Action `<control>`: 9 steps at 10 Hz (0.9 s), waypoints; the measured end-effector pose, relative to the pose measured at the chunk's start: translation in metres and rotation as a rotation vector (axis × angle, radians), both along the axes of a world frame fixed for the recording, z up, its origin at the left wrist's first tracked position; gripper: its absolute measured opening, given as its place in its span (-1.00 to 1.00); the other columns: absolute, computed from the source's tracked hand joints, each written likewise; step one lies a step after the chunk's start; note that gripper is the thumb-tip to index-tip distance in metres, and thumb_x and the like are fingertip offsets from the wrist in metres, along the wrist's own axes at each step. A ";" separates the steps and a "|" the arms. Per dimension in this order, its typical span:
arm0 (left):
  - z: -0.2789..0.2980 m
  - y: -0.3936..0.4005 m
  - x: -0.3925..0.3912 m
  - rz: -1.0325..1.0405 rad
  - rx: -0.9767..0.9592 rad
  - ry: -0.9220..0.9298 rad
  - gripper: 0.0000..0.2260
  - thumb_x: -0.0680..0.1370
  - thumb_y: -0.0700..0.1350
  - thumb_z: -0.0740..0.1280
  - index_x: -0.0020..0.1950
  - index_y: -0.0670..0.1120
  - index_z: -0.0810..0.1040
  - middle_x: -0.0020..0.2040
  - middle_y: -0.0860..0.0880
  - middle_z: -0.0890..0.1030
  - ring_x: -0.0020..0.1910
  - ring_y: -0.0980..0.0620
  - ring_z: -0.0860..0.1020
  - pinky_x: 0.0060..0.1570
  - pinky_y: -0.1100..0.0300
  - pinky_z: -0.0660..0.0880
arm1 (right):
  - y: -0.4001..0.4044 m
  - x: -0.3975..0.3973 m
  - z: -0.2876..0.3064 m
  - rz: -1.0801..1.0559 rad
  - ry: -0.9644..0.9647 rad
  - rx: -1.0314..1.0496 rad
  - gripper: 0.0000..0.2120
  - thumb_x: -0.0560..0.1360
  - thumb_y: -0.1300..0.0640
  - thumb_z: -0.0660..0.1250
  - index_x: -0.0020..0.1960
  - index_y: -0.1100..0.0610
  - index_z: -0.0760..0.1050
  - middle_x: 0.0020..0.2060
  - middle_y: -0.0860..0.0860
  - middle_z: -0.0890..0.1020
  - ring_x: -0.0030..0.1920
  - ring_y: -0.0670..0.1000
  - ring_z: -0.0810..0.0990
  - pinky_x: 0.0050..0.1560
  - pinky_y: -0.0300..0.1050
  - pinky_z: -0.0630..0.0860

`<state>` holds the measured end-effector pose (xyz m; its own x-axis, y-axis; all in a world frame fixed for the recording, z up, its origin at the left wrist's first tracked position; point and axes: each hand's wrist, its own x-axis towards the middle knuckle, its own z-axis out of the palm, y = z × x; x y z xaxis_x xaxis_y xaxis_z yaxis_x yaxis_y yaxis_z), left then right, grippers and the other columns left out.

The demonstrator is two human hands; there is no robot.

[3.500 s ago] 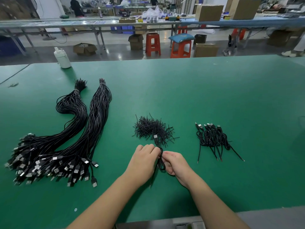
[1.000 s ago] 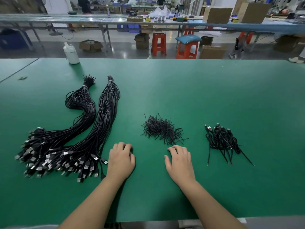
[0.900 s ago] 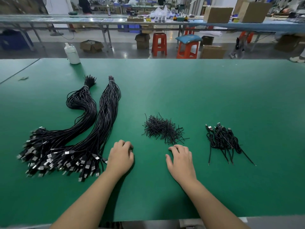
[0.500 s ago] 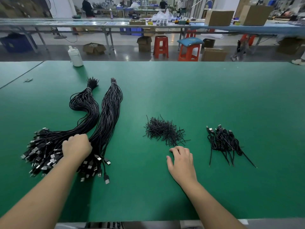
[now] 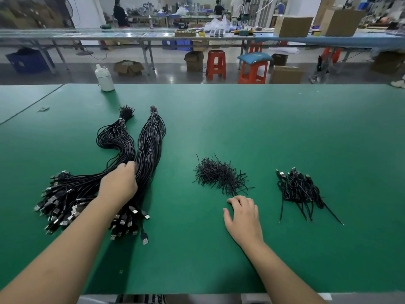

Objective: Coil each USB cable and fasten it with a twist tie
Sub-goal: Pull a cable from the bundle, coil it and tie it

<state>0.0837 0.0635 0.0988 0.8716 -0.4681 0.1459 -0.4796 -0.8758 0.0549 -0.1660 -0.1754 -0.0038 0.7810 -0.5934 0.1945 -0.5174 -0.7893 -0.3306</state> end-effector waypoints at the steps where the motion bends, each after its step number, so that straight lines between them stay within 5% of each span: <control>1: 0.001 -0.022 -0.015 -0.120 0.101 0.196 -0.64 0.56 -0.27 0.20 0.35 -0.06 0.36 0.12 -0.14 0.59 0.01 -0.16 0.57 -0.12 0.01 0.51 | 0.000 -0.001 0.000 0.001 -0.012 0.002 -0.65 0.60 -0.10 0.19 0.31 0.02 0.49 0.21 -0.10 0.50 0.26 -0.04 0.38 0.32 -0.09 0.32; 2: -0.005 -0.041 -0.034 -0.097 -0.079 0.428 -0.64 0.60 -0.30 0.17 0.39 -0.13 0.45 0.21 -0.16 0.59 -0.04 -0.11 0.65 -0.08 0.06 0.60 | 0.000 0.000 0.000 0.000 -0.022 0.008 -0.65 0.60 -0.09 0.19 0.30 0.02 0.50 0.21 -0.10 0.51 0.26 -0.04 0.38 0.32 -0.08 0.33; 3: -0.013 -0.054 -0.048 0.021 -0.302 0.675 -0.73 0.63 -0.29 0.20 0.33 -0.20 0.47 -0.18 -0.17 0.70 -0.43 -0.05 0.66 -0.50 0.21 0.53 | 0.000 0.000 0.000 -0.004 -0.026 0.009 -0.66 0.60 -0.08 0.20 0.29 0.02 0.51 0.21 -0.10 0.51 0.26 -0.04 0.39 0.32 -0.09 0.32; 4: -0.016 -0.058 -0.052 0.083 -0.380 0.776 -0.85 0.63 -0.29 0.20 0.16 -0.24 0.50 -0.32 -0.18 0.68 -0.40 -0.09 0.68 -0.36 0.13 0.62 | 0.000 -0.001 0.000 -0.006 -0.035 0.011 -0.66 0.60 -0.08 0.21 0.29 0.03 0.51 0.21 -0.09 0.51 0.25 -0.04 0.39 0.31 -0.09 0.33; 5: -0.019 -0.063 -0.055 0.074 -0.463 0.779 -0.78 0.58 -0.37 0.11 0.00 -0.22 0.54 -0.21 -0.18 0.67 -0.28 -0.13 0.70 -0.09 -0.08 0.65 | 0.000 0.000 0.000 -0.006 -0.040 0.016 -0.66 0.60 -0.09 0.20 0.28 0.03 0.51 0.20 -0.09 0.51 0.25 -0.04 0.39 0.31 -0.09 0.33; 6: -0.020 -0.066 -0.061 -0.135 -0.330 0.560 -0.71 0.51 -0.36 0.14 -0.07 -0.05 0.57 -0.07 -0.04 0.68 -0.16 -0.05 0.68 -0.02 -0.01 0.61 | -0.001 0.001 -0.001 -0.003 -0.041 0.017 -0.66 0.60 -0.09 0.19 0.28 0.02 0.51 0.20 -0.10 0.51 0.24 -0.04 0.39 0.31 -0.09 0.33; 7: -0.017 -0.066 -0.071 -0.251 -0.089 0.254 -0.87 0.57 -0.12 0.27 0.04 0.05 0.59 -0.04 0.04 0.67 -0.07 -0.04 0.61 -0.09 0.08 0.54 | -0.001 0.000 -0.001 -0.003 -0.052 0.023 -0.67 0.59 -0.09 0.20 0.27 0.02 0.51 0.19 -0.10 0.51 0.24 -0.04 0.39 0.31 -0.09 0.33; 8: -0.020 -0.069 -0.081 -0.300 -0.024 0.078 -0.73 0.64 0.10 0.20 -0.06 -0.02 0.58 -0.20 0.02 0.56 -0.15 -0.09 0.60 -0.29 0.11 0.41 | -0.001 0.000 -0.001 0.001 -0.059 0.026 -0.66 0.59 -0.09 0.20 0.27 0.03 0.52 0.19 -0.10 0.51 0.24 -0.04 0.39 0.31 -0.08 0.33; 9: -0.022 -0.071 -0.091 -0.487 -0.148 -0.044 -0.74 0.61 0.03 0.30 -0.14 -0.10 0.63 -0.21 -0.03 0.48 -0.22 -0.12 0.53 -0.28 0.10 0.41 | -0.001 -0.001 -0.001 -0.002 -0.060 0.028 -0.65 0.59 -0.10 0.19 0.28 0.03 0.51 0.20 -0.10 0.51 0.25 -0.04 0.38 0.32 -0.08 0.33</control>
